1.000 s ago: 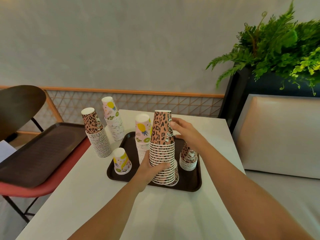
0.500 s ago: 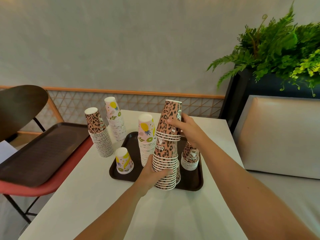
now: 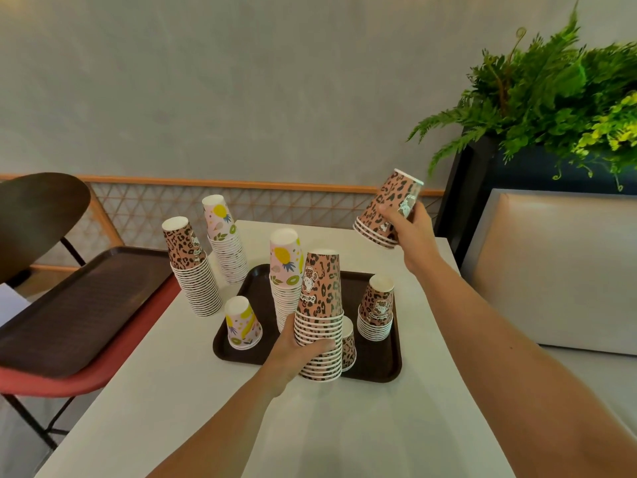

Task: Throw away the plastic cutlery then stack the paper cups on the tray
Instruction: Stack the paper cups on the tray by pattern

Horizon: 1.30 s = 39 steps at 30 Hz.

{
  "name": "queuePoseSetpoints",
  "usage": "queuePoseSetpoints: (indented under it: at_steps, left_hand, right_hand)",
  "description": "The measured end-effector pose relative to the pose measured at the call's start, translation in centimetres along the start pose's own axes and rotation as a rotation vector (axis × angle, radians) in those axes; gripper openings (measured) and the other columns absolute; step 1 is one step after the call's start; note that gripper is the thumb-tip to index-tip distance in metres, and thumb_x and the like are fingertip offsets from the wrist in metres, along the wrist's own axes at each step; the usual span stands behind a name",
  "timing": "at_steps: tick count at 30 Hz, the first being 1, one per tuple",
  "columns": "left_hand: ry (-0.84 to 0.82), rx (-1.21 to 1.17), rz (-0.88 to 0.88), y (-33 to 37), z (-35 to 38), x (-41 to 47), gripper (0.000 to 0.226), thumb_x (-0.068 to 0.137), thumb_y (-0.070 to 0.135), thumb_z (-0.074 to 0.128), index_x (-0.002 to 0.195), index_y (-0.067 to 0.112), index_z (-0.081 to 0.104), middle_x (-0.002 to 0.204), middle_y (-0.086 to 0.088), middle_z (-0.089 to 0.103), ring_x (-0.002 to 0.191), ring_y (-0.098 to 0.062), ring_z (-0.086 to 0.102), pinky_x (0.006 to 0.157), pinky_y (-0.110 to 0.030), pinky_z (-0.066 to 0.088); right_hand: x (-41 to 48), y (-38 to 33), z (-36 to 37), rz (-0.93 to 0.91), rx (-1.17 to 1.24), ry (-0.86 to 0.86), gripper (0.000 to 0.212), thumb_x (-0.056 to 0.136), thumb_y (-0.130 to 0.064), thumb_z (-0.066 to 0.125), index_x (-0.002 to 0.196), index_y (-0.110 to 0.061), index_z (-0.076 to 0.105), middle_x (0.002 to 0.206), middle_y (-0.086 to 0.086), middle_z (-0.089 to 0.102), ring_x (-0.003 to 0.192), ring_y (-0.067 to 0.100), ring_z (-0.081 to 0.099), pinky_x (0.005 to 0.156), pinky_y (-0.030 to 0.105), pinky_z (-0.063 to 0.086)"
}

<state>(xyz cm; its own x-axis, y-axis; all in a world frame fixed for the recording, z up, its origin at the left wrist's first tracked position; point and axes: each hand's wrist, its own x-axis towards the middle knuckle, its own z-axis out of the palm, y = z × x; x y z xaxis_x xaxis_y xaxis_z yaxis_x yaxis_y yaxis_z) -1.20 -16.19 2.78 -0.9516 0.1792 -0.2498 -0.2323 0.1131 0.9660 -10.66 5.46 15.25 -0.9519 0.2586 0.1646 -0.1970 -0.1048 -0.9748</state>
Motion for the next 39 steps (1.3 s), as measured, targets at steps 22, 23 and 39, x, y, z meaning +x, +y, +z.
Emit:
queuePoseSetpoints:
  at_steps: [22,23,39]
  left_hand:
    - [0.045,-0.051,0.006,1.4,0.5,0.7,0.066,0.074,0.016,0.077,0.122,0.038,0.036,0.113,0.014,0.056,0.103,-0.004,0.054,0.084,-0.022,0.044]
    - [0.047,-0.051,-0.003,1.4,0.5,0.8,0.068,0.073,0.017,0.078,0.123,0.038,0.035,0.115,0.013,0.056,0.106,-0.007,0.054,0.090,-0.027,0.043]
    - [-0.025,-0.030,0.022,1.2,0.9,0.5,0.095,0.047,0.043,0.084,0.130,0.035,0.039,0.123,0.007,0.059,0.113,-0.012,0.057,0.099,-0.038,0.046]
  right_hand:
    - [-2.4,8.9,-1.7,-0.023,-0.518,0.068,0.075,0.082,-0.035,0.070,0.142,-0.017,0.030,0.140,0.010,0.038,0.128,0.022,0.039,0.096,0.030,0.035]
    - [-2.4,8.2,-1.3,-0.071,-0.519,0.070,0.071,0.083,-0.034,0.069,0.141,-0.016,0.032,0.138,0.009,0.040,0.127,0.020,0.041,0.095,0.029,0.035]
    - [-6.1,5.3,3.6,0.151,-0.341,-0.514,0.054,0.077,-0.031,0.075,0.124,-0.013,0.055,0.115,0.002,0.068,0.102,0.014,0.066,0.093,0.037,0.053]
